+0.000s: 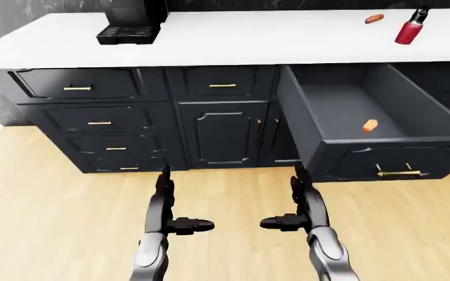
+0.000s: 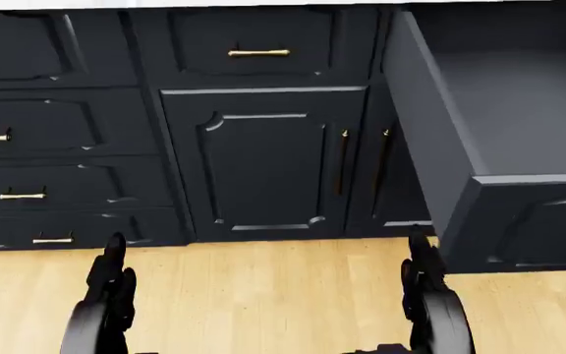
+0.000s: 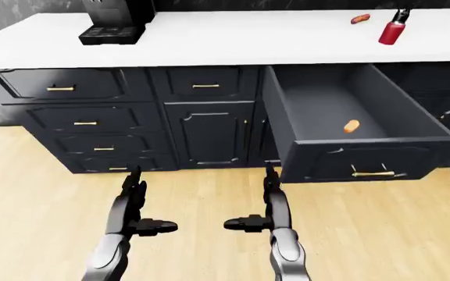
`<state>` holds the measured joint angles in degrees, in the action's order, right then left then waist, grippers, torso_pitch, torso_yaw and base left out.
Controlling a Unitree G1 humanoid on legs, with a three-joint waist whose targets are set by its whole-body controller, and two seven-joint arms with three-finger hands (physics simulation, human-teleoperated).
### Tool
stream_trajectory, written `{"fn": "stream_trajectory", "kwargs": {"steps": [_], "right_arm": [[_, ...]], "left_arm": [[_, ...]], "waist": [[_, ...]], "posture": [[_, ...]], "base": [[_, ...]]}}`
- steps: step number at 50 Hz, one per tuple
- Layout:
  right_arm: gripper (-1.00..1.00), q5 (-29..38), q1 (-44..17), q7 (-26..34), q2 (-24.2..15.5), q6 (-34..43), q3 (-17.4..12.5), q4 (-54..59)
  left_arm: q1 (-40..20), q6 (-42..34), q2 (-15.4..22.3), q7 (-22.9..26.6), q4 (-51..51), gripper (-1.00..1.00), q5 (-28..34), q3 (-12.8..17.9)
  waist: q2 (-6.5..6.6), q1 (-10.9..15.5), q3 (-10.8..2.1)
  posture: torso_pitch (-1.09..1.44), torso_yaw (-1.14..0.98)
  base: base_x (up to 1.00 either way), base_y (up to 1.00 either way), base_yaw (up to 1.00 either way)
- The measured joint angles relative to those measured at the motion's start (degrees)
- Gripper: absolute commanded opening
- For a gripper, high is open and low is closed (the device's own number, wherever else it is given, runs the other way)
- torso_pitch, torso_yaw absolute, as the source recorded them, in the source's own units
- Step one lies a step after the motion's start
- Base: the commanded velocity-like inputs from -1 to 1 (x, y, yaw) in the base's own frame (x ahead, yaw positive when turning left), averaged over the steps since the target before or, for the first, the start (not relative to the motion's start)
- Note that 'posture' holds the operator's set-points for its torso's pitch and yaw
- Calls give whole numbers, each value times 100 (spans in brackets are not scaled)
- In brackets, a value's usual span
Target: Close the right drawer.
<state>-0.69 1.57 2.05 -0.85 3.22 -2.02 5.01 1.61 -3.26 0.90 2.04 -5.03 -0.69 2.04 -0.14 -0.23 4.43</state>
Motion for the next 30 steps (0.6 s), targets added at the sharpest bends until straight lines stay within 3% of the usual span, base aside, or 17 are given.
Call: {"fn": "stream_trajectory", "kwargs": {"steps": [1, 3, 5, 7, 11, 14, 22, 30], "right_arm": [[100, -39, 99, 99, -25, 22, 69, -253], [100, -102, 273, 368, -35, -158, 185, -849], [100, -199, 335, 573, 17, -389, 216, -916], [100, -236, 408, 698, 0, -560, 191, -831], [100, 9, 632, 724, -20, -753, 222, -1073], [100, 192, 853, 707, -19, -699, 290, -1835], [100, 582, 1134, 795, -28, -650, 499, -4005], [100, 686, 1409, 712, 19, -656, 476, -5319]], "left_arm": [[142, -14, 29, 88, 352, 100, -70, -5], [303, 262, 50, 315, 1188, 100, -217, 20], [306, 654, 39, 395, 1404, 100, -193, 33], [387, 973, 24, 386, 1329, 100, -29, -13], [514, 892, -1, 379, 1437, 100, 60, 20], [761, 607, -14, 346, 2375, 100, 50, 97], [1053, 293, -111, 370, 4617, 100, -10, 195], [1236, 180, -255, 420, 5784, 100, -251, 548]], "waist": [[-31, -17, -56], [-35, 43, -327], [-68, 54, -246], [-47, 55, -333], [-14, 41, -298], [-19, 31, -278], [-13, 44, -440], [-15, 45, -386]], "posture": [[0, 0], [0, 0], [0, 0], [0, 0], [0, 0], [0, 0], [0, 0], [0, 0]], "base": [[0, 0, 0], [0, 0, 0], [0, 0, 0], [0, 0, 0], [0, 0, 0], [0, 0, 0], [0, 0, 0], [0, 0, 0]]}}
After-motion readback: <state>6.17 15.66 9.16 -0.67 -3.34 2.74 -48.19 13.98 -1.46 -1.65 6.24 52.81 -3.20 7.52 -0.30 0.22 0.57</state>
